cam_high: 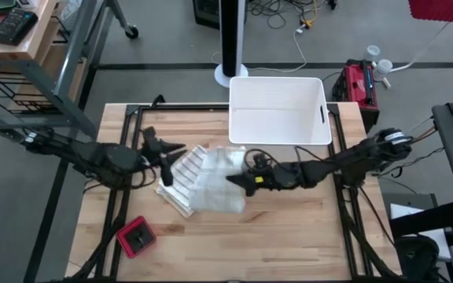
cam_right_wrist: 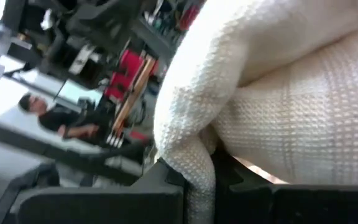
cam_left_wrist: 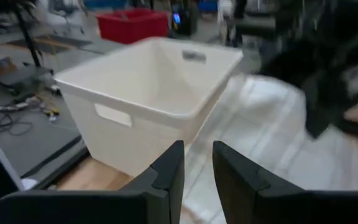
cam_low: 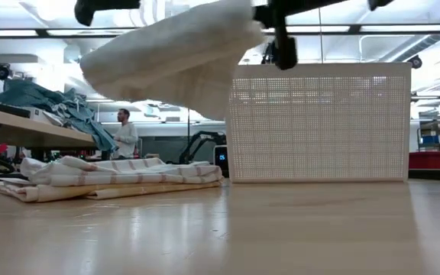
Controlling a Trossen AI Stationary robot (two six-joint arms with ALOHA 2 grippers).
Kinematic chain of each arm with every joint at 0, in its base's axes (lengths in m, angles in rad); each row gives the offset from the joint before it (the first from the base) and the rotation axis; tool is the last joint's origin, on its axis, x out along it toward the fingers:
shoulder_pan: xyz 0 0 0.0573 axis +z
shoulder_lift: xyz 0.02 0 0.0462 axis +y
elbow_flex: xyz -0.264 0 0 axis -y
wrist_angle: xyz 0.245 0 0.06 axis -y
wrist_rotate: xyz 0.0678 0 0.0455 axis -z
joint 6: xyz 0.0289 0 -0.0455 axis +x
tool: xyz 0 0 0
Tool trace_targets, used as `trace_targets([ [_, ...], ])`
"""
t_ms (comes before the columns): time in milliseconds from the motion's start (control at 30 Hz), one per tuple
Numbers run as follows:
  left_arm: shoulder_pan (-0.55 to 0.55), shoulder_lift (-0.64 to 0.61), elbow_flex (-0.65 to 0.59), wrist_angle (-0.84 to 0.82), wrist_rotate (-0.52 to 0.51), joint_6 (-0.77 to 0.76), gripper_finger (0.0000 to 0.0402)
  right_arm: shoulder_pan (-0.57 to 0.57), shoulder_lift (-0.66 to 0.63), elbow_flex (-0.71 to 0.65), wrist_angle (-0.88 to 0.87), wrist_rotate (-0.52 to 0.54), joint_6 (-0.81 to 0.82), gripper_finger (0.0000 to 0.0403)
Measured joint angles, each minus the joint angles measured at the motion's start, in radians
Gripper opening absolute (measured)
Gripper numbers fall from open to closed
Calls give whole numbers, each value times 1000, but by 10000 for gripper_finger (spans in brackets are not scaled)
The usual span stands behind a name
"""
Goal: Fold towel
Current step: Stack the light gray patterned towel on top of the brown patterned towel
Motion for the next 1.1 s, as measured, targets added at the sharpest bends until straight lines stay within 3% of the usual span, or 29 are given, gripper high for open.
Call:
trace_targets([
  [233,0,-126,-50,49,-46,72,75,-25,180,148,40,152,35,13],
  [533,-1,-171,-49,46,-53,148,75,-48,467,422,82,309,105,13],
  [867,-1,-224,-32,27,-52,192,75,-71,676,578,70,372,200,13],
  [1100,-1,-240,-33,15,-52,212,75,-64,712,593,14,384,291,13],
])
